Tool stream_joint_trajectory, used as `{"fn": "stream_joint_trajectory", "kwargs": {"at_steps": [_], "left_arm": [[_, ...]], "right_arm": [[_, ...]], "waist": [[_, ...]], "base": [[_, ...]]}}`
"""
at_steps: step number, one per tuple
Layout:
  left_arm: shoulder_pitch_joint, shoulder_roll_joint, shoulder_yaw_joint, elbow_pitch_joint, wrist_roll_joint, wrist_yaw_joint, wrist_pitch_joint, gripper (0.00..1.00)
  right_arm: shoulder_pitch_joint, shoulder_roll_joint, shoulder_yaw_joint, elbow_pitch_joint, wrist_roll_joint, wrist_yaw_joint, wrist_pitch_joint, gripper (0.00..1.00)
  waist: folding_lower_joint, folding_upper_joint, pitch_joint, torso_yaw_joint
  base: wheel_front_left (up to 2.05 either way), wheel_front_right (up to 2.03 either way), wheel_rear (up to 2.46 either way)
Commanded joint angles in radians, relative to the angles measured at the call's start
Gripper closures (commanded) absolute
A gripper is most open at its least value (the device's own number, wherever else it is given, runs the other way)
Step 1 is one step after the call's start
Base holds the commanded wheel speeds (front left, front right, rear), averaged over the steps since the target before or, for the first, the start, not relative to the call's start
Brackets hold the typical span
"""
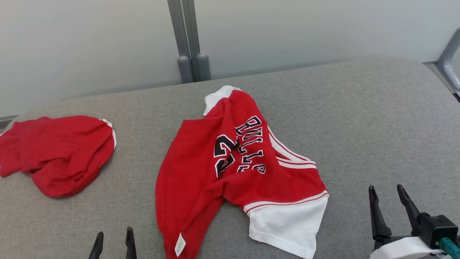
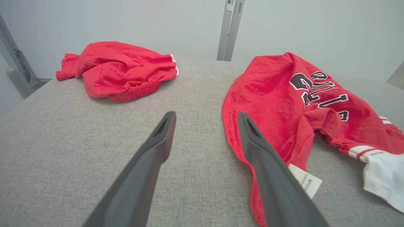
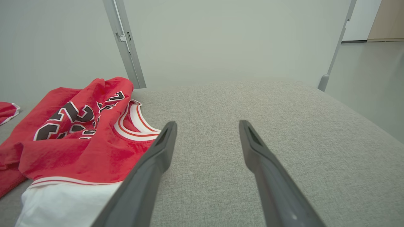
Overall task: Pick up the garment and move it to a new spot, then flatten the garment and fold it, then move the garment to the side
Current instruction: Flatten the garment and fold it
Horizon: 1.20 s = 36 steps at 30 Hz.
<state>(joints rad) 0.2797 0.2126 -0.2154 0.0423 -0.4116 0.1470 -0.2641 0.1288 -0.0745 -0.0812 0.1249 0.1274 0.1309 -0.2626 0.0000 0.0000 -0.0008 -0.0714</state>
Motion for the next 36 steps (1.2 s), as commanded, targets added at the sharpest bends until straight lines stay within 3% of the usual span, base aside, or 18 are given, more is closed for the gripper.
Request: {"fn": "stream_joint_trajectory", "kwargs": {"at_steps": [1, 5, 8, 11, 30, 33, 36], "left_arm": [[0.01, -0.03, 0.041, -0.021, 0.031, -0.023, 0.0, 0.0], [0.021, -0.121, 0.16, -0.044, 0.092, -0.117, 0.0, 0.0], [0.026, -0.149, 0.209, -0.035, 0.131, -0.191, 0.0, 0.0], [0.02, -0.16, 0.247, -0.022, 0.149, -0.224, 0.0, 0.0], [-0.039, -0.162, 0.204, 0.024, 0.178, -0.267, 0.0, 0.0], [-0.028, -0.162, 0.179, 0.021, 0.171, -0.271, 0.0, 0.0], [-0.017, -0.162, 0.125, 0.018, 0.167, -0.276, 0.0, 0.0]], "right_arm": [[0.012, -0.008, -0.001, -0.006, -0.009, 0.0, -0.003, 0.0], [0.014, -0.009, -0.016, -0.01, -0.016, 0.0, -0.003, 0.0], [0.018, -0.005, -0.029, -0.013, -0.029, 0.0, -0.003, 0.0], [0.016, 0.003, -0.039, -0.017, -0.046, 0.0, -0.003, 0.0], [-0.005, 0.02, -0.008, -0.025, -0.044, 0.0, -0.003, 0.0], [0.0, 0.022, 0.028, -0.036, -0.019, 0.0, -0.003, 0.0], [0.02, 0.009, 0.103, 0.032, -0.003, 0.0, -0.003, 0.0]], "waist": [[0.0, 0.0, -0.015, 0.016], [0.0, 0.0, -0.038, 0.038], [0.0, 0.0, -0.057, 0.052], [0.0, 0.0, -0.066, 0.068], [0.0, 0.0, -0.04, 0.067], [0.0, 0.0, -0.041, 0.059], [0.0, 0.0, -0.038, 0.056]], "base": [[0.0, 0.0, 0.0], [0.0, 0.0, 0.0], [0.0, 0.0, 0.0], [0.0, 0.0, 0.0], [0.0, 0.0, 0.0], [0.0, 0.0, 0.0], [0.0, 0.0, 0.0]]}}
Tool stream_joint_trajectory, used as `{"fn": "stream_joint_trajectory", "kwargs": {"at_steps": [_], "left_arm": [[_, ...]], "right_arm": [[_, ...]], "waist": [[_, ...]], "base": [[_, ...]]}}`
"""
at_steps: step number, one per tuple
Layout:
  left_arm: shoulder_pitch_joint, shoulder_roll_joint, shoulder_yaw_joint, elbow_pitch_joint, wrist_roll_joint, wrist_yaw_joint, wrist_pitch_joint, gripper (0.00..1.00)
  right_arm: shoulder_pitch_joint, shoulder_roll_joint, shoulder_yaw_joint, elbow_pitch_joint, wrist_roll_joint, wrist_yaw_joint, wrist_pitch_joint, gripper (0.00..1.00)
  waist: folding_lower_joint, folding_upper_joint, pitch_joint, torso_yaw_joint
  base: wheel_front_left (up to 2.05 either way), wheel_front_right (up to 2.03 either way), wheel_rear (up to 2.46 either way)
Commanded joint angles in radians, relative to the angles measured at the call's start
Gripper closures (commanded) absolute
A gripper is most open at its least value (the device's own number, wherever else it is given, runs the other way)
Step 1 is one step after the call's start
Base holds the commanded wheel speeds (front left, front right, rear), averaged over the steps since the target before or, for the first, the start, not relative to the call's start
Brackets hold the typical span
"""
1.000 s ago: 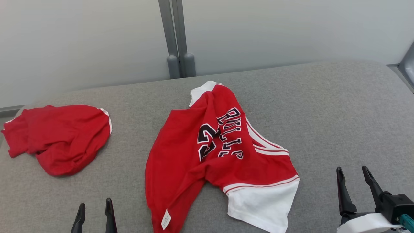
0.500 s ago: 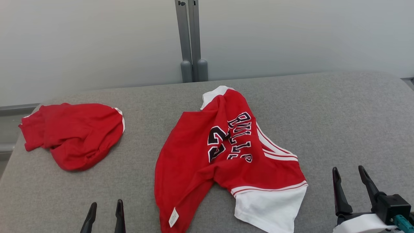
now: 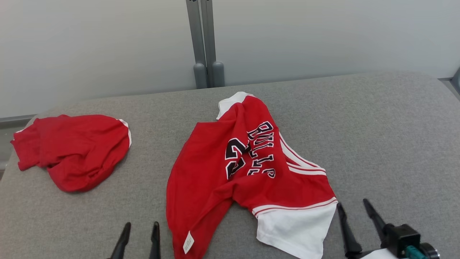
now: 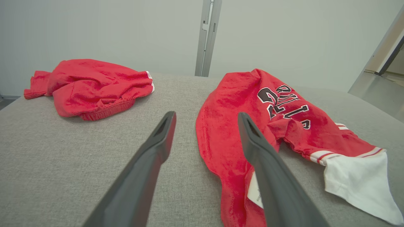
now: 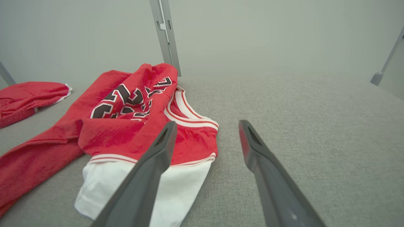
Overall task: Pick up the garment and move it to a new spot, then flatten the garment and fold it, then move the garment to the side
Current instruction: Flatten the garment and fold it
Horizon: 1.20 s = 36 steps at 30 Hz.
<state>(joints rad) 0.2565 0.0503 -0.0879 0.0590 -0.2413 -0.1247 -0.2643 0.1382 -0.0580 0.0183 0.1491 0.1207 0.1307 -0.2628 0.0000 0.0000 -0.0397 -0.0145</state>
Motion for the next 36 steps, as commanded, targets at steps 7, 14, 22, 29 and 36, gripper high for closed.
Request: {"fn": "stream_joint_trajectory", "kwargs": {"at_steps": [7, 14, 22, 29, 36], "left_arm": [[-0.023, 0.082, -0.22, 0.121, -0.067, -0.006, 0.0, 0.0], [-0.087, 0.127, -0.332, 0.221, -0.164, -0.007, 0.012, 0.0], [-0.183, 0.122, -0.36, 0.295, -0.166, -0.007, 0.005, 0.0], [-0.216, 0.119, -0.405, 0.318, -0.176, -0.007, -0.002, 0.0], [-0.218, 0.117, -0.431, 0.372, -0.199, -0.007, -0.001, 0.0]], "right_arm": [[-0.048, -0.04, 0.147, 0.191, 0.032, 0.0, 0.091, 0.0], [-0.097, -0.029, 0.188, 0.275, 0.05, 0.0, 0.181, 0.0], [-0.135, -0.032, 0.208, 0.304, 0.058, 0.0, 0.19, 0.0], [-0.151, -0.033, 0.217, 0.337, 0.059, 0.0, 0.217, 0.0], [-0.17, -0.02, 0.236, 0.37, 0.076, 0.0, 0.234, 0.0]], "waist": [[0.0, 0.0, 0.028, -0.01], [0.0, 0.0, 0.072, -0.013], [0.0, 0.0, 0.118, -0.013], [0.0, 0.0, 0.127, -0.013], [0.0, 0.0, 0.131, -0.009]], "base": [[0.0, 0.0, 0.0], [0.0, 0.0, 0.0], [0.0, 0.0, 0.0], [0.0, 0.0, 0.0], [0.0, 0.0, 0.0]]}}
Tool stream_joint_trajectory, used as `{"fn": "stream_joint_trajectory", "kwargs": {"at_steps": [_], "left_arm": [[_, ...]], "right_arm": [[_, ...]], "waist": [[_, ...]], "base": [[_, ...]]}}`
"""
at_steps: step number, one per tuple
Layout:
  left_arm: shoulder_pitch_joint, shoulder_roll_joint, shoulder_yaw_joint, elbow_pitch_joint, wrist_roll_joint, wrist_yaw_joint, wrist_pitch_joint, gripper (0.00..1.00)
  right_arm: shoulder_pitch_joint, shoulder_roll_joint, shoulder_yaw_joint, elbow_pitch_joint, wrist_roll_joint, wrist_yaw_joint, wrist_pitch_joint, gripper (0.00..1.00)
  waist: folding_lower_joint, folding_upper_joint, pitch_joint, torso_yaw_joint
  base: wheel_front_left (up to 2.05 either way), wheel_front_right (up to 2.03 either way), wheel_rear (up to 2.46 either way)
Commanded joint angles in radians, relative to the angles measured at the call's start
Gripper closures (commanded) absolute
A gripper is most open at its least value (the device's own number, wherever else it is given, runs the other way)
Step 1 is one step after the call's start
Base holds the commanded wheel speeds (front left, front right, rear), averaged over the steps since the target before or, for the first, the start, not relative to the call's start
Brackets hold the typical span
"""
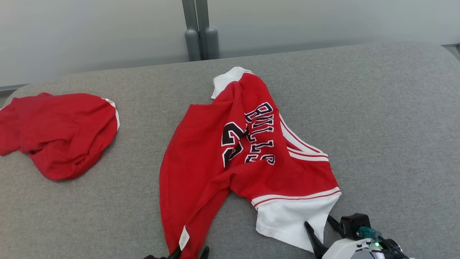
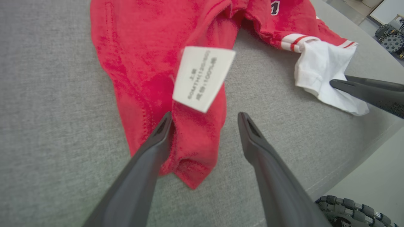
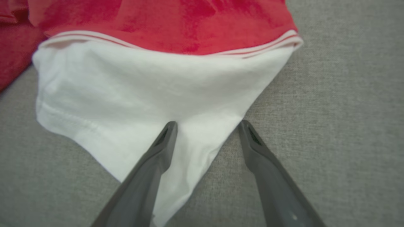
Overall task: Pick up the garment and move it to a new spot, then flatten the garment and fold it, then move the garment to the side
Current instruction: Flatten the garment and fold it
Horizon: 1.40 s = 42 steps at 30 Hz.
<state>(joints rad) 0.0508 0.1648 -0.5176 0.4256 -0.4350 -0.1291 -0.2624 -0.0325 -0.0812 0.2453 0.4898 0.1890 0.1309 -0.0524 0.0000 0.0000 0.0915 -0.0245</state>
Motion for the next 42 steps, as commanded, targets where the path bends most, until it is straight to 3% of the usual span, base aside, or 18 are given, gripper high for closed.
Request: {"fn": "stream_joint_trajectory", "kwargs": {"at_steps": [1, 2, 3, 4, 5, 6, 12, 18, 23, 29, 33, 36, 39, 42], "left_arm": [[-0.015, 0.004, -0.005, 0.015, -0.007, -0.002, -0.003, 0.0], [-0.019, 0.004, -0.006, 0.027, -0.013, -0.002, -0.003, 0.16], [-0.023, 0.003, -0.005, 0.035, -0.019, -0.002, -0.003, 0.55], [-0.028, 0.003, -0.006, 0.043, -0.024, -0.002, -0.001, 0.71], [-0.032, 0.004, -0.005, 0.047, -0.026, -0.002, -0.001, 0.95], [-0.036, 0.004, -0.006, 0.05, -0.028, -0.002, -0.002, 1.0], [-0.028, 0.049, 0.027, -0.008, -0.034, 0.0, -0.002, 1.0], [0.026, 0.168, 0.078, -0.309, -0.005, 0.024, 0.026, 1.0], [0.012, 0.291, 0.12, -0.681, 0.017, 0.053, 0.181, 1.0], [-0.129, 0.42, 0.148, -1.01, 0.004, 0.031, 0.419, 1.0], [-0.327, 0.477, 0.153, -1.108, -0.066, 0.012, 0.565, 1.0], [-0.51, 0.462, 0.136, -1.08, -0.17, 0.005, 0.648, 1.0], [-0.759, 0.434, 0.107, -0.948, -0.233, 0.001, 0.722, 1.0], [-0.988, 0.395, 0.077, -0.767, -0.228, -0.001, 0.753, 1.0]], "right_arm": [[-0.001, 0.005, 0.016, 0.036, 0.014, 0.0, 0.031, 0.05], [-0.004, 0.006, 0.022, 0.045, 0.022, 0.0, 0.039, 0.24], [-0.006, 0.008, 0.028, 0.051, 0.031, 0.0, 0.044, 0.59], [-0.011, 0.011, 0.034, 0.055, 0.043, 0.0, 0.047, 0.87], [-0.014, 0.012, 0.036, 0.057, 0.053, 0.0, 0.046, 1.0], [-0.016, 0.012, 0.04, 0.059, 0.07, 0.0, 0.05, 1.0], [-0.018, -0.027, -0.011, -0.059, 0.225, -0.001, 0.027, 1.0], [0.034, -0.148, -0.106, -0.436, 0.419, 0.0, 0.069, 1.0], [0.048, -0.208, -0.275, -0.782, 0.588, 0.0, 0.156, 1.0], [-0.069, -0.229, -0.464, -1.021, 0.71, 0.0, 0.29, 1.0], [-0.23, -0.26, -0.544, -1.063, 0.721, 0.0, 0.393, 1.0], [-0.376, -0.274, -0.562, -1.025, 0.698, 0.0, 0.462, 1.0], [-0.578, -0.282, -0.54, -0.935, 0.643, 0.0, 0.522, 1.0], [-0.784, -0.267, -0.489, -0.812, 0.572, 0.0, 0.542, 1.0]], "waist": [[0.0, 0.0, -0.001, 0.001], [0.0, 0.0, -0.001, 0.002], [0.0, 0.0, -0.001, 0.003], [0.0, 0.0, -0.002, 0.003], [0.0, 0.0, -0.002, 0.004], [0.0, 0.0, -0.002, 0.004], [0.0, 0.0, -0.015, -0.013], [0.0, 0.0, -0.002, -0.045], [0.0, 0.0, 0.027, -0.06], [0.0, 0.0, 0.086, -0.074], [0.0, 0.0, 0.158, -0.072], [0.0, 0.0, 0.225, -0.06], [0.0, 0.0, 0.313, -0.038], [0.0, 0.0, 0.393, -0.027]], "base": [[0.0, 0.0, 0.0], [0.0, 0.0, 0.0], [0.0, 0.0, 0.0], [0.0, 0.0, 0.0], [0.0, 0.0, 0.0], [0.0, 0.0, 0.0], [0.0, 0.0, 0.0], [0.0, 0.0, 0.0], [0.0, 0.0, 0.0], [0.0, 0.0, 0.0], [0.0, 0.0, 0.0], [0.0, 0.0, 0.0], [0.0, 0.0, 0.0], [0.0, 0.0, 0.0]]}}
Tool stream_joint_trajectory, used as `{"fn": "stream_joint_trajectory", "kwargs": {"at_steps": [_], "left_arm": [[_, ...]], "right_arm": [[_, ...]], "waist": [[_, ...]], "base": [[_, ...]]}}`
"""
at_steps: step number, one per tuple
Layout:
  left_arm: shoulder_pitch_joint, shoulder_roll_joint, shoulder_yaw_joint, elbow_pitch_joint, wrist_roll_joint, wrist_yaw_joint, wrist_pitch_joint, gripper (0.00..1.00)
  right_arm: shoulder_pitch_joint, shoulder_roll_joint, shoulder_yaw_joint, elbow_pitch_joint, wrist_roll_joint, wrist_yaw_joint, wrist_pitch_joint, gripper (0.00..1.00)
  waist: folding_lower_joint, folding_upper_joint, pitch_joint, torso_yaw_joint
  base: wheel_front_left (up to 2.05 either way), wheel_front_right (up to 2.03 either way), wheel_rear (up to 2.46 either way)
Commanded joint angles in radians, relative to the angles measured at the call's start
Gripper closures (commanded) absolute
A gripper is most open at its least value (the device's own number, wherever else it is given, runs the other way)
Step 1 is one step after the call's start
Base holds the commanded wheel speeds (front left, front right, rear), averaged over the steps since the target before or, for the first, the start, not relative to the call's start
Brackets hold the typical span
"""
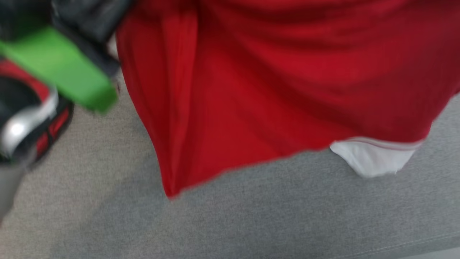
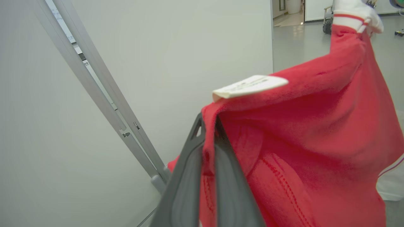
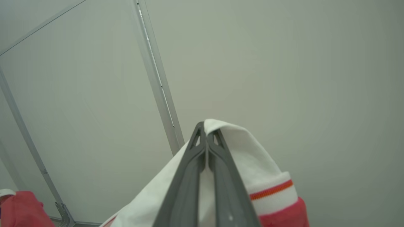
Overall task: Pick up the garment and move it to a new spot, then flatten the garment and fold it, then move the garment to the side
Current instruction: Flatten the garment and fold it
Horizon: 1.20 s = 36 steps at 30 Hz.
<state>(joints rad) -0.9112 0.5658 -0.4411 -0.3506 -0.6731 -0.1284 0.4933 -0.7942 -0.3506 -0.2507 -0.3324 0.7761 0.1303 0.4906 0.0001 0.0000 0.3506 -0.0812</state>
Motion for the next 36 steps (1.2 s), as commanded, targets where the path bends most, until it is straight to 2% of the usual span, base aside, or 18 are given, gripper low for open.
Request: {"fn": "stream_joint_trajectory", "kwargs": {"at_steps": [1, 2, 6, 9, 13, 16, 20, 25, 29, 33, 36], "left_arm": [[-0.116, -0.024, -0.007, 0.082, 0.029, -0.002, -0.009, 1.0], [-0.189, -0.043, -0.013, 0.145, 0.045, -0.002, -0.02, 1.0], [-0.469, -0.105, -0.028, 0.414, 0.129, -0.002, -0.096, 1.0], [-0.645, -0.157, -0.048, 0.596, 0.229, 0.0, -0.231, 1.0], [-0.778, -0.199, -0.083, 0.795, 0.332, 0.006, -0.415, 1.0], [-0.812, -0.224, -0.111, 0.924, 0.372, 0.011, -0.506, 1.0], [-0.73, -0.254, -0.148, 1.061, 0.354, 0.003, -0.591, 1.0], [-0.562, -0.259, -0.212, 1.102, 0.291, -0.002, -0.666, 1.0], [-0.361, -0.217, -0.302, 1.048, 0.241, -0.002, -0.693, 1.0], [-0.138, -0.163, -0.387, 0.95, 0.223, -0.002, -0.643, 1.0], [0.037, -0.124, -0.42, 0.818, 0.191, 0.035, -0.58, 1.0]], "right_arm": [[-0.102, -0.018, 0.033, 0.054, -0.074, 0.001, -0.008, 1.0], [-0.177, -0.021, 0.053, 0.1, -0.116, 0.0, -0.026, 1.0], [-0.488, 0.07, 0.098, 0.331, -0.257, 0.001, -0.123, 1.0], [-0.68, 0.104, 0.125, 0.494, -0.358, 0.001, -0.247, 1.0], [-0.81, 0.133, 0.163, 0.664, -0.405, 0.001, -0.39, 1.0], [-0.823, 0.144, 0.18, 0.76, -0.375, 0.001, -0.462, 1.0], [-0.696, 0.145, 0.218, 0.829, -0.287, 0.0, -0.529, 1.0], [-0.442, 0.108, 0.274, 0.77, -0.149, 0.001, -0.606, 1.0], [-0.178, 0.079, 0.307, 0.664, -0.04, 0.001, -0.661, 1.0], [0.097, 0.041, 0.312, 0.551, 0.02, 0.001, -0.678, 1.0], [0.315, 0.024, 0.294, 0.477, 0.024, 0.001, -0.665, 1.0]], "waist": [[-0.0001, 0.0, 0.166, 0.032], [-0.0001, 0.0, 0.194, 0.034], [-0.0001, 0.0, 0.314, 0.027], [-0.0001, 0.0, 0.369, 0.026], [-0.0001, 0.0, 0.394, 0.024], [-0.0001, 0.0, 0.41, 0.022], [-0.0001, 0.0, 0.4, 0.019], [-0.0001, 0.0, 0.36, 0.02], [-0.0001, 0.0, 0.267, 0.019], [-0.0001, 0.0, 0.142, 0.022], [-0.0001, 0.0, 0.043, 0.029]], "base": [[0.0, 0.0, 0.0], [0.0, 0.0, 0.0], [0.0, 0.0, 0.0], [0.0, 0.0, 0.0], [0.0, 0.0, 0.0], [0.0, 0.0, 0.0], [0.0, 0.0, 0.0], [0.0, 0.0, 0.0], [0.0, 0.0, 0.0], [0.0, 0.0, 0.0], [0.0, 0.0, 0.0]]}}
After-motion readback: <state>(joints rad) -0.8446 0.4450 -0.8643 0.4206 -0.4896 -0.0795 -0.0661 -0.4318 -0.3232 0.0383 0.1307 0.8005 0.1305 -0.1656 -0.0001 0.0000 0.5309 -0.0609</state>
